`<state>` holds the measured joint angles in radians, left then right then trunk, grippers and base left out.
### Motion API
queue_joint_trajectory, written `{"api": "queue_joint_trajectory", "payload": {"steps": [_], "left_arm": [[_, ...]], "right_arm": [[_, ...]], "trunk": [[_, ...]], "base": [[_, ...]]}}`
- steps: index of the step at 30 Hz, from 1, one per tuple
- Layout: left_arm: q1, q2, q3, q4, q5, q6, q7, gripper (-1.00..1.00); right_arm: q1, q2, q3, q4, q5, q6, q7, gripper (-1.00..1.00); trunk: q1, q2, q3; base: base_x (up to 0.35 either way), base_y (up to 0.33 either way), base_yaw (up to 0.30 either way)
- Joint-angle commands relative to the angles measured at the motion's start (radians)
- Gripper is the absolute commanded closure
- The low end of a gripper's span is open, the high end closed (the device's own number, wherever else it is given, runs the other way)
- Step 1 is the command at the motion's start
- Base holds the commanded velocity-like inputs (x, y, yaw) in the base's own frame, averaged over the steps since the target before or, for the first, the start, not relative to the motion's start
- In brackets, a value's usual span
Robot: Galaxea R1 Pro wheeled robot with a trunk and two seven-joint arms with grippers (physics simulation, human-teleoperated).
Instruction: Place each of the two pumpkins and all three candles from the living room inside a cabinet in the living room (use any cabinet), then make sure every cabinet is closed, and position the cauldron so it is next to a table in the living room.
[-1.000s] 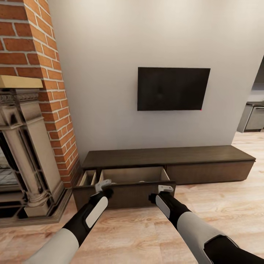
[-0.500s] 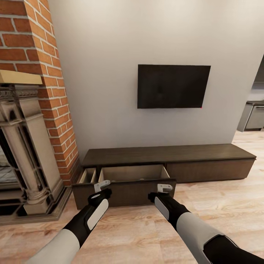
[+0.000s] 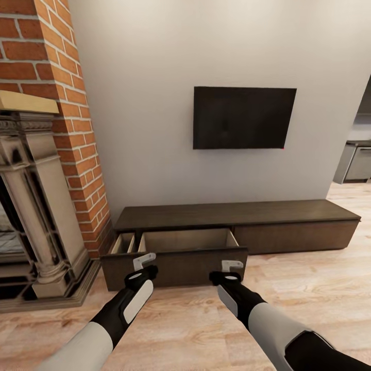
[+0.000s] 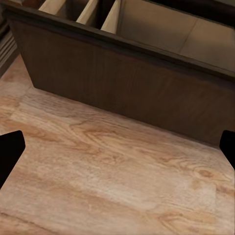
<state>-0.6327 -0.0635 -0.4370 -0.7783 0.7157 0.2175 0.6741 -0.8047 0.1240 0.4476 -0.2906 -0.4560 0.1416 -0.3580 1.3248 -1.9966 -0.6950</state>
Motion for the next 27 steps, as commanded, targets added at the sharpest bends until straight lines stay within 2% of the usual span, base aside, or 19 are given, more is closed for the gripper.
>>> {"api": "queue_joint_trajectory", "payload": {"steps": [1, 10, 12, 15, 16, 18, 22, 27], "left_arm": [[-0.001, 0.001, -0.003, -0.002, 0.004, 0.004, 0.007, -1.00], [-0.001, 0.001, -0.007, -0.001, 0.004, 0.002, 0.006, -1.00], [-0.001, 0.001, -0.030, -0.001, 0.002, -0.003, 0.000, -1.00], [-0.001, 0.002, -0.073, 0.005, -0.001, -0.051, -0.037, -1.00], [-0.001, 0.002, -0.099, 0.024, -0.004, -0.081, -0.065, -1.00], [-0.001, 0.001, -0.119, 0.065, -0.009, -0.107, -0.094, -1.00], [-0.001, 0.002, -0.130, 0.085, -0.011, -0.142, -0.106, -1.00], [-0.001, 0.002, -0.139, 0.089, -0.012, -0.166, -0.109, -1.00]], "right_arm": [[-0.001, -0.001, 0.009, 0.000, -0.004, 0.006, -0.007, -1.00], [-0.001, -0.010, 0.007, 0.004, -0.003, 0.001, -0.007, -1.00], [-0.001, -0.011, 0.008, 0.004, -0.003, -0.003, -0.006, -1.00], [-0.001, -0.013, 0.008, 0.005, -0.003, -0.026, -0.006, -1.00], [-0.001, -0.014, 0.008, 0.009, -0.003, -0.045, -0.003, -1.00], [-0.001, -0.014, 0.007, 0.018, -0.003, -0.061, 0.029, -1.00], [-0.001, -0.014, 0.005, 0.023, -0.006, -0.068, 0.108, -1.00], [-0.001, -0.014, 0.004, 0.026, -0.007, -0.070, 0.127, -1.00]], "trunk": [[0.004, -0.008, -0.004], [0.038, -0.071, -0.032], [0.046, -0.085, -0.039], [0.057, -0.106, -0.048], [0.061, -0.113, -0.051], [0.069, -0.127, -0.058], [0.084, -0.155, -0.070], [0.103, -0.190, -0.086]], "base": [[0.000, 0.000, 0.000], [0.000, 0.000, 0.000], [0.000, 0.000, 0.000], [0.000, 0.000, 0.000], [0.000, 0.000, 0.000], [0.000, 0.000, 0.000], [0.000, 0.000, 0.000], [0.000, 0.000, 0.000]]}}
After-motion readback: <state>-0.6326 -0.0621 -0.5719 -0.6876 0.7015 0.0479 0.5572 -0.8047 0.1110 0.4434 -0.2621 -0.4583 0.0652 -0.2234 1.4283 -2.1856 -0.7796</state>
